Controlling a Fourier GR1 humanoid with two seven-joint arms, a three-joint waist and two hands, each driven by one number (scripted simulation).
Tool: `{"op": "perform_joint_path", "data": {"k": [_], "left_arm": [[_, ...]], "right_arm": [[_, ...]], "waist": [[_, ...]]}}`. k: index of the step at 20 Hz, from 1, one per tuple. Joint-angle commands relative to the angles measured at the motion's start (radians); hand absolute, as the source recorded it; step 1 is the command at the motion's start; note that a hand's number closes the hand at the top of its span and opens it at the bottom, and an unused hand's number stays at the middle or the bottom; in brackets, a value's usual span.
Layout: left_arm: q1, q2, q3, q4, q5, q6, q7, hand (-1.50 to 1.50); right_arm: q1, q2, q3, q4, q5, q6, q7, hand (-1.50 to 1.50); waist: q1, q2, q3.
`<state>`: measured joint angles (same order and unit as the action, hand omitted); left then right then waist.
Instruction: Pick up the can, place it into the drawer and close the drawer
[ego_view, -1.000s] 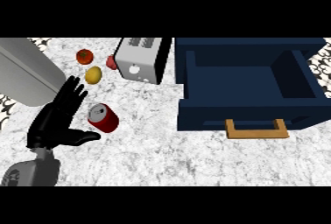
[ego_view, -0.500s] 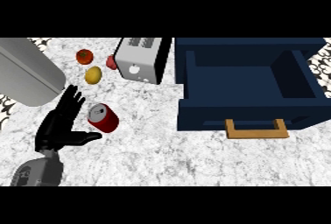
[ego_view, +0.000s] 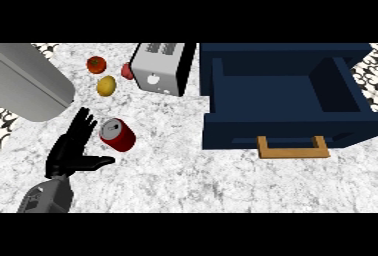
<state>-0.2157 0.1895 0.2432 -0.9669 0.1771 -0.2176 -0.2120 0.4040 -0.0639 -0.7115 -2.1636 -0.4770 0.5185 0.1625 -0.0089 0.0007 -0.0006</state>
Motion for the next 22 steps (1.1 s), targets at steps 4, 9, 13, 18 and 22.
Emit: {"op": "perform_joint_path", "data": {"k": [4,9,13,18,22], "left_arm": [[-0.121,0.015,0.022,0.294,-0.027,-0.022,-0.148,-1.5],[-0.153,-0.001,0.025,0.383,-0.016,-0.036,-0.177,-1.5],[-0.21,0.014,0.04,0.551,-0.036,-0.059,-0.298,-1.5],[-0.257,0.0,0.05,0.573,-0.008,-0.071,-0.282,-1.5],[-0.326,-0.012,0.084,0.638,0.027,-0.058,-0.269,1.5]], "right_arm": [[0.02,0.03,-0.026,-0.027,-0.031,0.035,0.016,-1.5],[0.037,0.059,-0.025,-0.066,-0.029,0.032,0.031,-1.5],[-0.019,0.009,-0.042,-0.049,-0.06,0.009,0.075,-1.5],[0.038,0.051,-0.062,-0.111,-0.094,0.031,0.096,-1.5],[-0.023,0.011,-0.064,-0.048,-0.094,0.033,0.103,-1.5]], "waist": [[-0.007,0.001,0.0],[-0.007,0.001,0.0],[-0.008,0.003,-0.001],[-0.009,0.001,-0.001],[-0.01,0.004,-0.001]]}}
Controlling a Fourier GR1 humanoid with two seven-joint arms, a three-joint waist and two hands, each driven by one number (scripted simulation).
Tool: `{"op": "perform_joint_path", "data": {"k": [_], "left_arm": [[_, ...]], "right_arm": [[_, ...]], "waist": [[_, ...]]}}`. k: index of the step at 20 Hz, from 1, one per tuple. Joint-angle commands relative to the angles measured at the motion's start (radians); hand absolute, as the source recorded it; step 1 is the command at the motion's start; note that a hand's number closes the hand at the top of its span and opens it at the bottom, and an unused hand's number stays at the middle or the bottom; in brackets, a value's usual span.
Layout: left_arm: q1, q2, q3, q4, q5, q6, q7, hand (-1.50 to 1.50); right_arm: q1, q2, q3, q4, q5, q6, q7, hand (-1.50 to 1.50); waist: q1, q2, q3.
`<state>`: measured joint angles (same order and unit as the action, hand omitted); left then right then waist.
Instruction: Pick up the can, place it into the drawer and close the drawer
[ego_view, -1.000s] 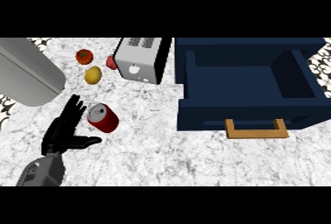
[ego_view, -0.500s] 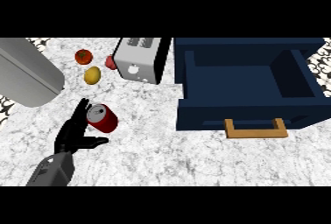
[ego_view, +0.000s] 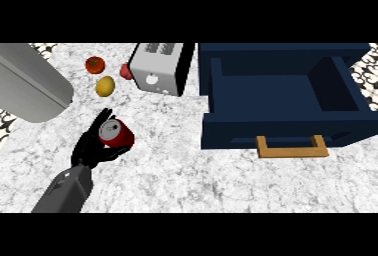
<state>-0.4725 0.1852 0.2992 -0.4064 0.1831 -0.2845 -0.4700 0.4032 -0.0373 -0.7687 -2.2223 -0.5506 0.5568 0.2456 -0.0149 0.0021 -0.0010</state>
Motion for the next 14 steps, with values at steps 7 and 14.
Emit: {"op": "perform_joint_path", "data": {"k": [7,14], "left_arm": [[-0.055,0.015,-0.008,0.047,0.026,-0.166,0.0,1.5],[-0.027,-0.069,-0.034,-0.11,0.056,-0.123,0.011,1.5]], "right_arm": [[0.05,0.036,0.067,-0.059,0.021,-0.029,-0.015,-1.5],[0.058,0.037,-0.025,-0.006,-0.031,0.032,-0.014,-1.5]], "waist": [[-0.001,0.0,0.0],[0.009,-0.004,0.001]]}}
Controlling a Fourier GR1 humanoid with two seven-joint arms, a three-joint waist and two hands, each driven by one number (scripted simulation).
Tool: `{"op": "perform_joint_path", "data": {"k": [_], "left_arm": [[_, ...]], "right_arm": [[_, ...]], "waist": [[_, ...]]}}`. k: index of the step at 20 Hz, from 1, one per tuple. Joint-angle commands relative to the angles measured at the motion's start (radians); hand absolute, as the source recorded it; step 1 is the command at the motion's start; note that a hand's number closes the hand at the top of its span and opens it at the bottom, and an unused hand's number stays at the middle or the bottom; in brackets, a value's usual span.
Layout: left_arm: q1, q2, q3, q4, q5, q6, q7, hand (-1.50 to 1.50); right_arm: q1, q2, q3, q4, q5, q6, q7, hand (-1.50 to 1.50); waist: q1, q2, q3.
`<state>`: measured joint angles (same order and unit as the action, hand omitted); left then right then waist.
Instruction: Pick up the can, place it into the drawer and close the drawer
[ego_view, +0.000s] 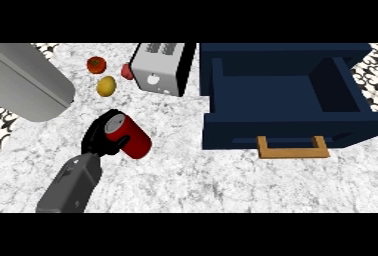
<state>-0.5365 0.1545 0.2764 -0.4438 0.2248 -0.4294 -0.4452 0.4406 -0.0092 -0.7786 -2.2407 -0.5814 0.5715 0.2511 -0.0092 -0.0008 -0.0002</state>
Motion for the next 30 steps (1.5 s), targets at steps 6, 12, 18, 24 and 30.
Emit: {"op": "perform_joint_path", "data": {"k": [6,12,18,24,30], "left_arm": [[0.102,-0.132,0.01,-0.227,0.036,0.258,-0.04,1.5],[0.179,-0.137,-0.089,-0.593,0.1,0.324,0.218,1.5],[0.139,-0.154,-0.204,-0.811,0.078,0.521,0.349,1.5],[0.053,-0.154,-0.266,-0.983,0.037,0.65,0.548,1.5],[0.004,-0.154,-0.331,-1.017,-0.001,0.717,0.596,1.5]], "right_arm": [[0.032,0.009,0.045,-0.014,0.034,-0.02,-0.038,-1.5],[-0.009,-0.076,0.0,0.031,-0.019,-0.065,-0.011,-1.5],[0.107,0.008,0.084,-0.052,0.023,-0.056,-0.064,-1.5],[0.062,-0.001,0.039,-0.078,-0.028,-0.071,-0.004,-1.5],[0.026,0.009,0.099,-0.081,0.041,-0.121,0.012,-1.5]], "waist": [[0.009,-0.004,0.001],[0.014,-0.004,0.001],[0.002,-0.006,0.001],[0.005,-0.005,0.001],[0.005,-0.001,0.0]]}}
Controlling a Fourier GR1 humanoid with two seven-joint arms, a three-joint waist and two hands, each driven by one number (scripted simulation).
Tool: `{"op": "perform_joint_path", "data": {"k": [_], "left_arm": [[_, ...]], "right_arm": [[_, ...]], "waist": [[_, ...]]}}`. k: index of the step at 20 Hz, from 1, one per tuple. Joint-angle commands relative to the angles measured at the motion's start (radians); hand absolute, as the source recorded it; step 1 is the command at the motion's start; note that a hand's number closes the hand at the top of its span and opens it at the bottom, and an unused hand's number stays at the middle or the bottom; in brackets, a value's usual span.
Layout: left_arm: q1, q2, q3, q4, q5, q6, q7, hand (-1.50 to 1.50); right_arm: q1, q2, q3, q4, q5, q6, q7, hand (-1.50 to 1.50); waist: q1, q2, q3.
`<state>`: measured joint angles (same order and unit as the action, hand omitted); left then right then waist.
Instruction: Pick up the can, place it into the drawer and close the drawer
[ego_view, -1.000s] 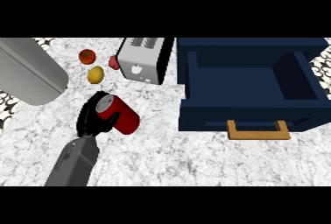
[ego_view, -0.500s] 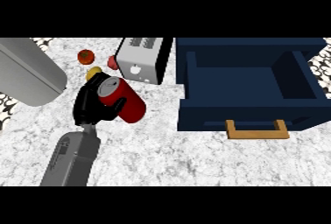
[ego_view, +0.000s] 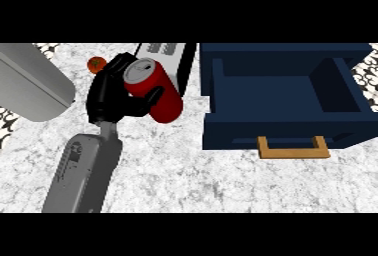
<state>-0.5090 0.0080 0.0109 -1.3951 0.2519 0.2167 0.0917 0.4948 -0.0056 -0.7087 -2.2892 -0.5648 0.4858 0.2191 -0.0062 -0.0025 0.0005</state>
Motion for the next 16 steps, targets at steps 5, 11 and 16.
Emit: {"op": "perform_joint_path", "data": {"k": [5,11,16], "left_arm": [[-0.207,-0.008,-0.085,0.046,-0.053,0.173,0.091,1.5],[-0.332,-0.008,-0.088,0.087,-0.032,0.224,0.157,1.5],[-0.464,-0.008,-0.113,0.221,-0.007,0.286,0.113,1.5]], "right_arm": [[-0.046,-0.014,0.014,-0.018,-0.009,-0.015,0.026,-1.5],[-0.069,-0.021,-0.009,0.068,0.03,0.014,-0.009,-1.5],[-0.065,-0.029,-0.02,0.053,-0.013,0.017,0.034,-1.5]], "waist": [[-0.008,0.003,0.0],[-0.004,0.002,0.0],[-0.012,0.004,0.0]]}}
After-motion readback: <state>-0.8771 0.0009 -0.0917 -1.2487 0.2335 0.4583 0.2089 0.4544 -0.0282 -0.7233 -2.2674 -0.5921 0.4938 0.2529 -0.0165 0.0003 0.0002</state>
